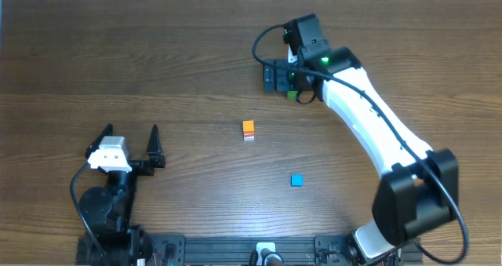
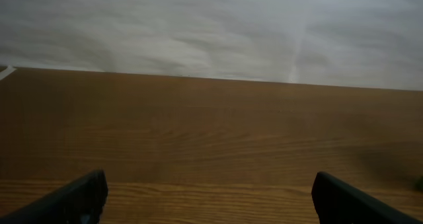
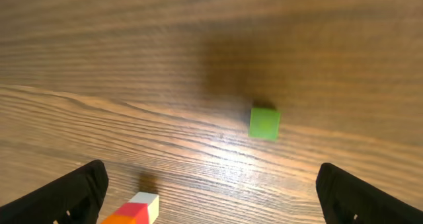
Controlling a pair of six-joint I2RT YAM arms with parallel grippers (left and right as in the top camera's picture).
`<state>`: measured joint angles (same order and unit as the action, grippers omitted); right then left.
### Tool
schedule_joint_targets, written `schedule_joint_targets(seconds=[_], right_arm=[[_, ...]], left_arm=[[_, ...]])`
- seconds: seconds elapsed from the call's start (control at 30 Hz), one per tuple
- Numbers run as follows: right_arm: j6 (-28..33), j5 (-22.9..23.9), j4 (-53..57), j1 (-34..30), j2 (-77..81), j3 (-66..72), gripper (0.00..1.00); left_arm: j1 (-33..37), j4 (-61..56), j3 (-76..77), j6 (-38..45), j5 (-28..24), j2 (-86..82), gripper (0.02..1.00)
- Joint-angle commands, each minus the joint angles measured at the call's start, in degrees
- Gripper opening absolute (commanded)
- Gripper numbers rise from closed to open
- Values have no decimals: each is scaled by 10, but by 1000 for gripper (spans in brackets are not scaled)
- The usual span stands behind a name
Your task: Stack Cubes
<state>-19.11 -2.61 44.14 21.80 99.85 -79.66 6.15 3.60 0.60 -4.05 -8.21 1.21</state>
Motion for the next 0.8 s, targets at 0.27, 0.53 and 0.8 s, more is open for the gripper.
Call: schedule_joint_targets(seconds=[0.27,0.53,0.8], right_arm=[[-92,37,7,2,99,-21,991],[-59,76,4,0,126,-21,991],[10,76,-6,-16,151,-29,987]], left_arm=[[3,0,-3,8,-5,-5,1000],[3,0,-3,8,-5,-5,1000],[3,1,-3,8,-5,-5,1000]])
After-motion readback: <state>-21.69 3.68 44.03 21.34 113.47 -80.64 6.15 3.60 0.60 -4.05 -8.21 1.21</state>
